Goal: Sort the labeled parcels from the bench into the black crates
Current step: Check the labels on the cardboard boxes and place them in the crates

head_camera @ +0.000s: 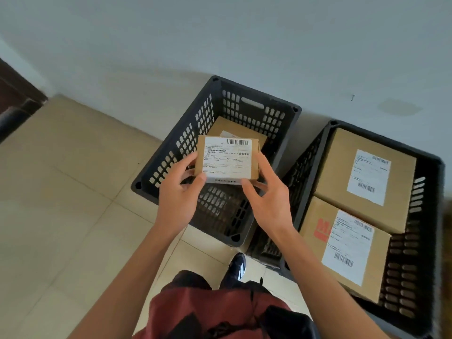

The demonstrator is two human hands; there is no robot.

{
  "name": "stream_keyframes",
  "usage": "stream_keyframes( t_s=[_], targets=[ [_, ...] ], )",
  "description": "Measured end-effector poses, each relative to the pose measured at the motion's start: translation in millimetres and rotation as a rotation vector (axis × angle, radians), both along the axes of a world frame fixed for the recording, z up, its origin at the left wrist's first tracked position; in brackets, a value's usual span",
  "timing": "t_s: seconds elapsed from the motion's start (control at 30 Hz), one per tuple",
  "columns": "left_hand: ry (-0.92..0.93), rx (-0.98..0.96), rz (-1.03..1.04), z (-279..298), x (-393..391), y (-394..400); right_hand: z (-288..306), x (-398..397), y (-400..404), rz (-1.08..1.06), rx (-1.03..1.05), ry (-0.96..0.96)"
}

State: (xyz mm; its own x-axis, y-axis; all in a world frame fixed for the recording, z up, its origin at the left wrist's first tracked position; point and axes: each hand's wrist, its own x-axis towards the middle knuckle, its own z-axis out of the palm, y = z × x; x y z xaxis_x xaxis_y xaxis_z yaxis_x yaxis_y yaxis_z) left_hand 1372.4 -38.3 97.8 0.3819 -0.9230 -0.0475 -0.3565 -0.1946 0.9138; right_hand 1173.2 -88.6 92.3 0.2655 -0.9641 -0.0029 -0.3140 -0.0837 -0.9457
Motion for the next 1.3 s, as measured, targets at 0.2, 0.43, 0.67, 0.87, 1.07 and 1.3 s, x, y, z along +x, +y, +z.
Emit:
stream_keyframes(
  t_s=[0.2,0.43,0.67,0.87,1.07,1.3],
  targets=[
    [-0.073,0.030,-0.065,-18,17,-48,-19,7,-31,-0.043,0.013,0.062],
    [-0.171,0.085,-0.190,-51,50,-121,-45,35,-83,-0.119,0.011,0.185],
    [-0.233,0.205,-0.327,-94,72,-190,-89,72,-134,-0.213,0.098,0.290],
    [-0.281,0.307,-0.380,-131,80,-226,-130,101,-167,-0.307,0.185,0.293],
    [-0.345,0.381,-0.454,-153,86,-251,-165,115,-197,-0.297,0.162,0.321],
    [-0.352,0.406,-0.487,-182,91,-283,-182,124,-232,-0.324,0.252,0.304]
  ],
)
